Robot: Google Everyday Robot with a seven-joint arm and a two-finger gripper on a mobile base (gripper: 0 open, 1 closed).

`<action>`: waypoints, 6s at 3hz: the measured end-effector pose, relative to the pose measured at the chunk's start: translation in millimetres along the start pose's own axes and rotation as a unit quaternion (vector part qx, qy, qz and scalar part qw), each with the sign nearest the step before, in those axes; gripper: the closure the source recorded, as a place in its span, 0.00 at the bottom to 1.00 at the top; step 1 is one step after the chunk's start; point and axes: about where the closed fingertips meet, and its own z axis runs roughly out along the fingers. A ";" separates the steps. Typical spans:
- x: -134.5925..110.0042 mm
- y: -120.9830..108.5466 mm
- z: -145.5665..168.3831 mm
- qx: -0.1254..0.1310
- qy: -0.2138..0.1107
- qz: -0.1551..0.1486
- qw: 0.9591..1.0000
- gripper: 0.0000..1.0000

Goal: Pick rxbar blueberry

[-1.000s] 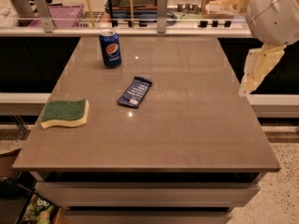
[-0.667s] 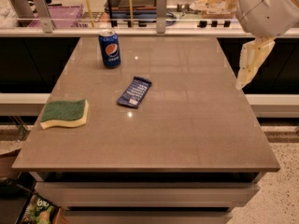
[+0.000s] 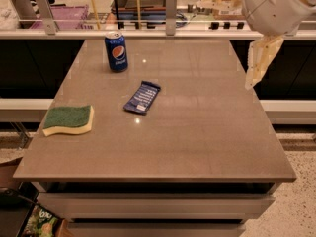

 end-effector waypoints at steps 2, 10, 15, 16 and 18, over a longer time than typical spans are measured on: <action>9.7 -49.3 41.9 0.009 0.016 -0.089 0.996 0.00; -43.2 -54.8 221.6 -0.141 -0.017 -0.270 0.952 0.00; -41.0 -27.2 250.2 -0.238 -0.039 -0.287 0.927 0.00; -54.2 -36.8 247.3 -0.235 -0.038 -0.305 0.922 0.00; -49.5 -31.5 265.5 -0.242 -0.042 -0.295 0.923 0.00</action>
Offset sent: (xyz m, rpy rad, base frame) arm 0.0893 0.0491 -0.0157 -0.1152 -0.1531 0.1969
